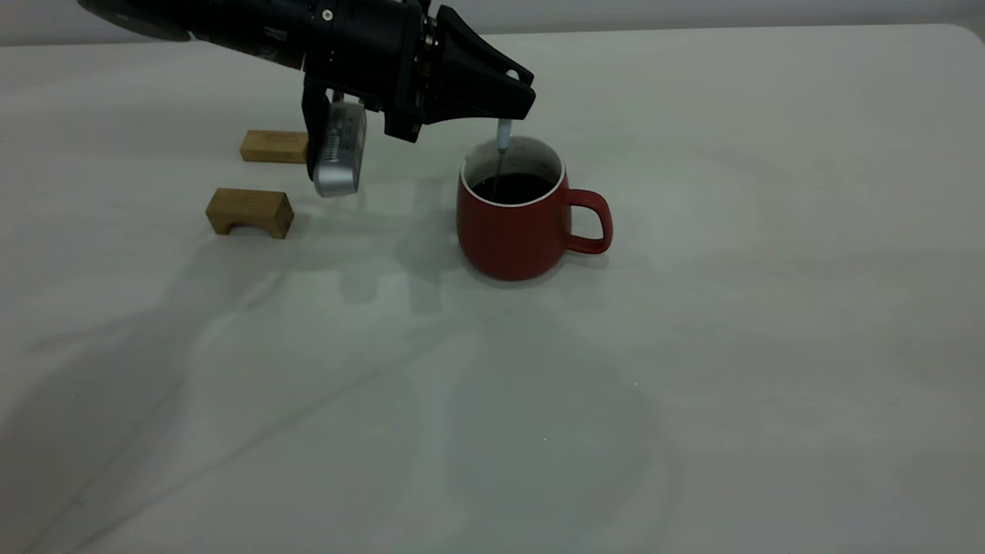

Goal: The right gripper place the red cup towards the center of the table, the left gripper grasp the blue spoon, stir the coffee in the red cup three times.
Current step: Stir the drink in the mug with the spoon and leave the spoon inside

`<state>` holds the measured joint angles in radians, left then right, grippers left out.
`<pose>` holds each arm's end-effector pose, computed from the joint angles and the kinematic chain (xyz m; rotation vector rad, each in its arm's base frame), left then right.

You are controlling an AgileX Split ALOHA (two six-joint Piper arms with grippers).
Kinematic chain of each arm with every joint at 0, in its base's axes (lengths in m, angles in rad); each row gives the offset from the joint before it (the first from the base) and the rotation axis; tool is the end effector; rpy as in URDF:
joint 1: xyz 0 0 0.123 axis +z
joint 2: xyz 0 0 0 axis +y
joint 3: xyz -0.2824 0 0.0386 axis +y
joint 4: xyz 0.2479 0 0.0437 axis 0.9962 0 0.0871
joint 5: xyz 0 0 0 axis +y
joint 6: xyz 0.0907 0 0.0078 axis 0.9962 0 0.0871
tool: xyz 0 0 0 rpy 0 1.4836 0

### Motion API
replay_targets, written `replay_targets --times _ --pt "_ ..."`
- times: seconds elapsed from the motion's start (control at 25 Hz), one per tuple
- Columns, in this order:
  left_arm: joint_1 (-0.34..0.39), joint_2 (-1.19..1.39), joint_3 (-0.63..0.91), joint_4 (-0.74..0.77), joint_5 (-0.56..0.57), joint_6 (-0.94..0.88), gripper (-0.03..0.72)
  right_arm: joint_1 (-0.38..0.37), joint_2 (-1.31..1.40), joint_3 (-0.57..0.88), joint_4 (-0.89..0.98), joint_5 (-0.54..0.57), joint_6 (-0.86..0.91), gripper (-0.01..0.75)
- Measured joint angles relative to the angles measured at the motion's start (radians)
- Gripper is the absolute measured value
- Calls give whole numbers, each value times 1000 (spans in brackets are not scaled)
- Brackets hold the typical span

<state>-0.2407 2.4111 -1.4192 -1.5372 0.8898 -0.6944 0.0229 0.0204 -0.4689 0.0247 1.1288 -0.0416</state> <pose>0.4122 -0.1740 0.0526 1.7145 -1.5587 1.0645 -0.0018 0.0020 0.2633 -0.0712 2.1625 0.0195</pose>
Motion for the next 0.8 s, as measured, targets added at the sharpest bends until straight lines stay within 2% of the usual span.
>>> replay_targets --times 0.12,0.2,0.32,0.44,0.52,0.64,0.8 --pt "0 10 0 -56 7 103 176 0 0 0 0 0 0 238" --pt "0 25 0 -109 64 127 176 0 0 0 0 0 0 238" --pt "0 55 0 -144 162 112 176 0 0 0 0 0 0 238" --pt "0 63 0 -113 185 34 176 0 0 0 0 0 0 238" --pt "0 55 0 -65 166 -22 176 0 0 0 0 0 0 238" --pt "0 23 0 23 70 -52 176 0 0 0 0 0 0 238" --pt "0 2 0 22 -2 81 176 0 0 0 0 0 0 238"
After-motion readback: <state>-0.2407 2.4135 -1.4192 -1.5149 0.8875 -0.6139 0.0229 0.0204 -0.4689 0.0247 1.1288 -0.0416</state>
